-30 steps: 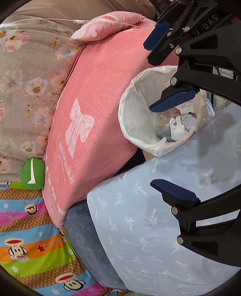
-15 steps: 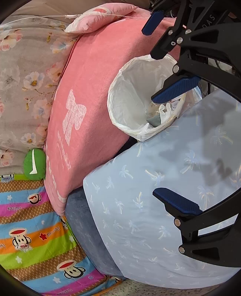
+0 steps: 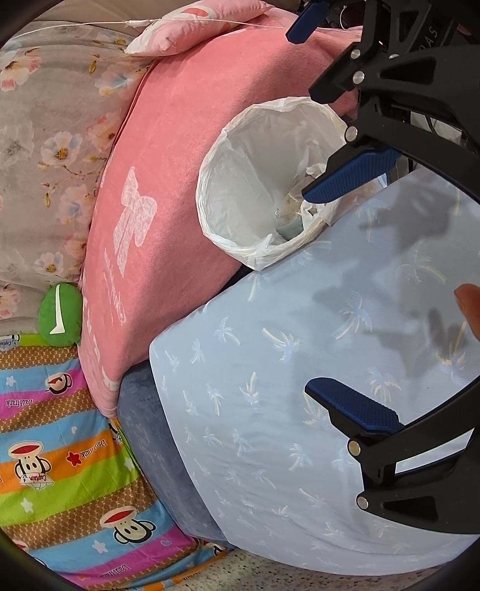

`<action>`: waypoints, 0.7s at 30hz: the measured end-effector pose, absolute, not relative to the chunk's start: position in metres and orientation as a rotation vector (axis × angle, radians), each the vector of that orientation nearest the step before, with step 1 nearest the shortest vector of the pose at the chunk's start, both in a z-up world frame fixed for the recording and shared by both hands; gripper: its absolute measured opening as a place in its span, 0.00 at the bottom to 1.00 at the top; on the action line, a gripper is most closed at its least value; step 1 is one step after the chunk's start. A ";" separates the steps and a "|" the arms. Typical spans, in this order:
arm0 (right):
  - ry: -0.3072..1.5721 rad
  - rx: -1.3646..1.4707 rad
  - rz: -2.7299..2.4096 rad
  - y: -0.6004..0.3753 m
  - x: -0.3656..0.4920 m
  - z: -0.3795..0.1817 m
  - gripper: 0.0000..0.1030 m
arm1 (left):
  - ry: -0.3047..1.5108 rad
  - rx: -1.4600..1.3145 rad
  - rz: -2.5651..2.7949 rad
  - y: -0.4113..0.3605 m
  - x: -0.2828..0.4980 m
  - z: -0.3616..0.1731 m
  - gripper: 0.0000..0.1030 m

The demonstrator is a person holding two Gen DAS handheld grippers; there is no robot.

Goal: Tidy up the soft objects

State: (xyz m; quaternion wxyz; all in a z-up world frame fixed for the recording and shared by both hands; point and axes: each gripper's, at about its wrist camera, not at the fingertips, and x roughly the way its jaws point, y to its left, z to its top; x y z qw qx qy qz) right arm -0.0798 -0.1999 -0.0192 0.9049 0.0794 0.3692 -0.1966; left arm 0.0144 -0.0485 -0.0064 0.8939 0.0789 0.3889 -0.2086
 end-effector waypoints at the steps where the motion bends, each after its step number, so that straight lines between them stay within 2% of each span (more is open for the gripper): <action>1: 0.763 0.160 -0.409 -0.199 -0.080 -0.019 0.94 | 0.806 0.163 -0.431 -0.048 0.014 -0.007 0.89; 21: 0.765 0.130 -0.440 -0.175 -0.088 -0.028 0.94 | 0.806 0.161 -0.376 -0.023 0.003 -0.020 0.89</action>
